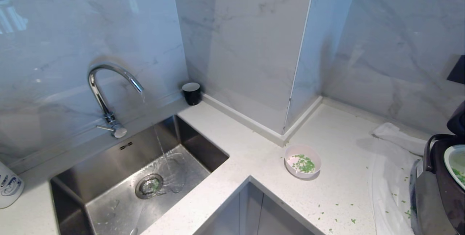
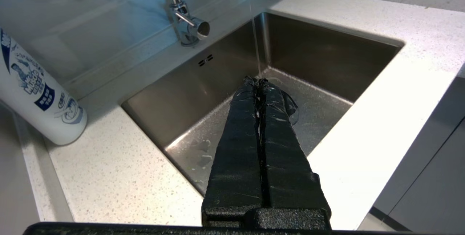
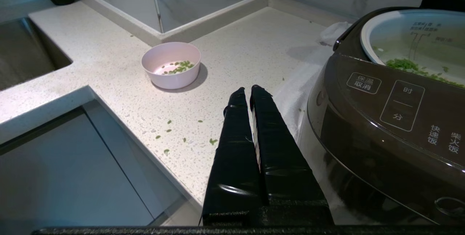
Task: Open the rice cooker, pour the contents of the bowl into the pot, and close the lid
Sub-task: Fill a bowl with water from the tap
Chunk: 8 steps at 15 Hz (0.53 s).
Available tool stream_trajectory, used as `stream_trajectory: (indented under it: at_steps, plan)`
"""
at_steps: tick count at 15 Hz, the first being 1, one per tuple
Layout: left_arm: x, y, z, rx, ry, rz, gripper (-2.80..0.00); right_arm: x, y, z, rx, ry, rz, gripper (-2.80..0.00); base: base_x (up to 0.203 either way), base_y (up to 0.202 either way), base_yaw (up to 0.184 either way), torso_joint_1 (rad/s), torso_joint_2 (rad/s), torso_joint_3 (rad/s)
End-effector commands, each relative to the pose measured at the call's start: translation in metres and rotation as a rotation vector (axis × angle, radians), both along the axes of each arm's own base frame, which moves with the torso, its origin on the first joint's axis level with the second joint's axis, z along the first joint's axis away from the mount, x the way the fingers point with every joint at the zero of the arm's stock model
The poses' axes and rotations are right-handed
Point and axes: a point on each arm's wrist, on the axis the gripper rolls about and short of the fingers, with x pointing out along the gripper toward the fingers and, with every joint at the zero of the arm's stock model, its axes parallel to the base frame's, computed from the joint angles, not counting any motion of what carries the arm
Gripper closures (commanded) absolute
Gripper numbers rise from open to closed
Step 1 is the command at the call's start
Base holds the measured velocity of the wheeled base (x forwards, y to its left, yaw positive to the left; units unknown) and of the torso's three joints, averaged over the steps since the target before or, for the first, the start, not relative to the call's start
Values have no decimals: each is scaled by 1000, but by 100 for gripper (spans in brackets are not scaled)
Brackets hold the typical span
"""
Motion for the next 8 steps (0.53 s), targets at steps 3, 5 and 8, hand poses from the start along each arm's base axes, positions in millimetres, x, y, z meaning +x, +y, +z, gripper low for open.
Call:
stream_trajectory:
  at_steps: [3,5,8]
  plan:
    - [0,0,0,1,4,1,0,0,0,0,-1,0,2,0,0,0,0,0,0,0]
    - [0,0,0,1,4,1,0,0,0,0,0,-1,2,0,-2,1,-100,0,-2,-2]
    - [0,0,0,1,4,1,0,0,0,0,0,0,2,0,2,5,-178,0,2,0]
